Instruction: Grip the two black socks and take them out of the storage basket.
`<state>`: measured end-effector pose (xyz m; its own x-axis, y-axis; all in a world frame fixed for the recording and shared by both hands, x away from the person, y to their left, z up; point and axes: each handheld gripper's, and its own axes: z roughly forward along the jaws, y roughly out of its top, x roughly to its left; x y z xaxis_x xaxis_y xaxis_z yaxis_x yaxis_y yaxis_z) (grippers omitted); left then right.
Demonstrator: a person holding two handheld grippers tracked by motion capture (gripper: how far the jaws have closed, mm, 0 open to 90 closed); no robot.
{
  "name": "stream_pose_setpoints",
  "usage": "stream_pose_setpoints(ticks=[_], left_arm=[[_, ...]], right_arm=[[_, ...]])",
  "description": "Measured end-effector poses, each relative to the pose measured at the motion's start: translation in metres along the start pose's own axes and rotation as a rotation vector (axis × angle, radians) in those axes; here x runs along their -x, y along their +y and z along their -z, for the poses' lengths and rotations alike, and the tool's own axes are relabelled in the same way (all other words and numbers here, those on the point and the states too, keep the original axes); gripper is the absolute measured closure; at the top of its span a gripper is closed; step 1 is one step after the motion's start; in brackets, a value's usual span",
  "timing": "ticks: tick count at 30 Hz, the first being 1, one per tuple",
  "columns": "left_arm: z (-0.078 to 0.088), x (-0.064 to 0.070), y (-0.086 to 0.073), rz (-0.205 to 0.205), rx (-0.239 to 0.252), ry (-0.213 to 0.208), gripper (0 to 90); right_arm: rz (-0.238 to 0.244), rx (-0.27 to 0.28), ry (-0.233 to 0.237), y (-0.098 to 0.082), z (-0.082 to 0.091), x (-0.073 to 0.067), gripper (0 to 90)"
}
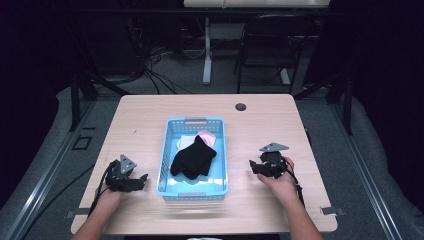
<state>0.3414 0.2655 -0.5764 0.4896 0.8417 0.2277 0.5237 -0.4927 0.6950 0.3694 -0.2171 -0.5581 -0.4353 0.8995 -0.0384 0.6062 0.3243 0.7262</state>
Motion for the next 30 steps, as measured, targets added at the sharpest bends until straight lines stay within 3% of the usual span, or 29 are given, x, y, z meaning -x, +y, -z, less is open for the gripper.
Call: stream_pose_setpoints(ticks=[5, 10, 17, 21, 26, 30], left_arm=[[0.001, 0.0, 0.0, -0.001, 0.0, 0.001, 15.6], [0.002, -0.002, 0.0, 0.002, -0.002, 0.0, 15.6], [0.002, -0.001, 0.0, -0.001, 0.0, 0.002, 15.6], [0.002, 0.0, 0.0, -0.008, -0.003, 0.004, 15.6], [0.002, 0.001, 0.0, -0.012, -0.002, 0.001, 15.6], [0.002, 0.001, 0.001, -0.013, 0.002, 0.0, 15.6]], right_arm=[[0.015, -0.051, 0.023, 0.0, -0.001, -0.003, 41.6], [0.01, -0.057, 0.025, 0.002, -0.003, -0.003, 47.1], [0.013, -0.069, 0.036, 0.002, 0.0, -0.005, 46.7], [0.017, -0.07, 0.054, 0.009, 0.005, -0.007, 46.6], [0.068, -0.06, 0.056, 0.032, 0.015, -0.013, 47.6], [0.07, -0.064, 0.076, 0.047, 0.021, -0.012, 47.3]])
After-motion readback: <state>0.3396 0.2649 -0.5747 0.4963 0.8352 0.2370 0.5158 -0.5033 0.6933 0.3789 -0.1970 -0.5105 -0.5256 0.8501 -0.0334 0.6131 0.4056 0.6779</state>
